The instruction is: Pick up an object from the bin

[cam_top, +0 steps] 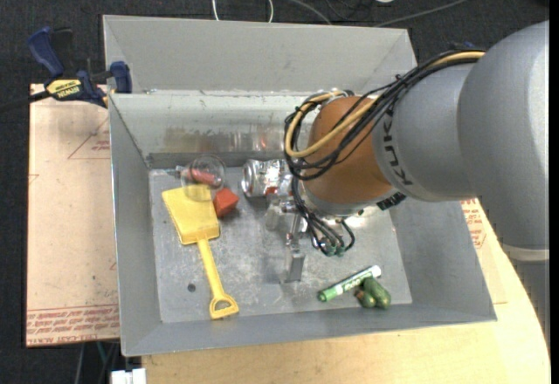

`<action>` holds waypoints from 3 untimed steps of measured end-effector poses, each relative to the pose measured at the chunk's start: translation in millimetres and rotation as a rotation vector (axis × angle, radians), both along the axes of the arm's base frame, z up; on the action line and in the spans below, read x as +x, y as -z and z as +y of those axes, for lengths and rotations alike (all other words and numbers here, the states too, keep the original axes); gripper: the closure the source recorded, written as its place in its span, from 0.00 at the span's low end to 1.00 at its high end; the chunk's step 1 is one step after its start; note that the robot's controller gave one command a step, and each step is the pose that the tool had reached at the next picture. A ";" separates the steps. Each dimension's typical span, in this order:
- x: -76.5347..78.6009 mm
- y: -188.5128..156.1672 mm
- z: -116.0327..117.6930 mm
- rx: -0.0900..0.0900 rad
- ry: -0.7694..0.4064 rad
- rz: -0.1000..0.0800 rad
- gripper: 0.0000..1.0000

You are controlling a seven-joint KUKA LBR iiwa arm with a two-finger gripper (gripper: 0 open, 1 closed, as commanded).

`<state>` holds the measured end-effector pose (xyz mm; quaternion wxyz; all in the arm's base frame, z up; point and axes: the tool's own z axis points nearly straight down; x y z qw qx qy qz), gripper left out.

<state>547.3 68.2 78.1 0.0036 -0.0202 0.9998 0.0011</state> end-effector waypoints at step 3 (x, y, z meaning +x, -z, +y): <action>-0.1 -47.6 -28.1 -0.001 0.165 0.004 0.00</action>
Offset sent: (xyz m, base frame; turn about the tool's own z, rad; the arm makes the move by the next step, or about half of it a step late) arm 0.0272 0.0237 0.0586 -0.1849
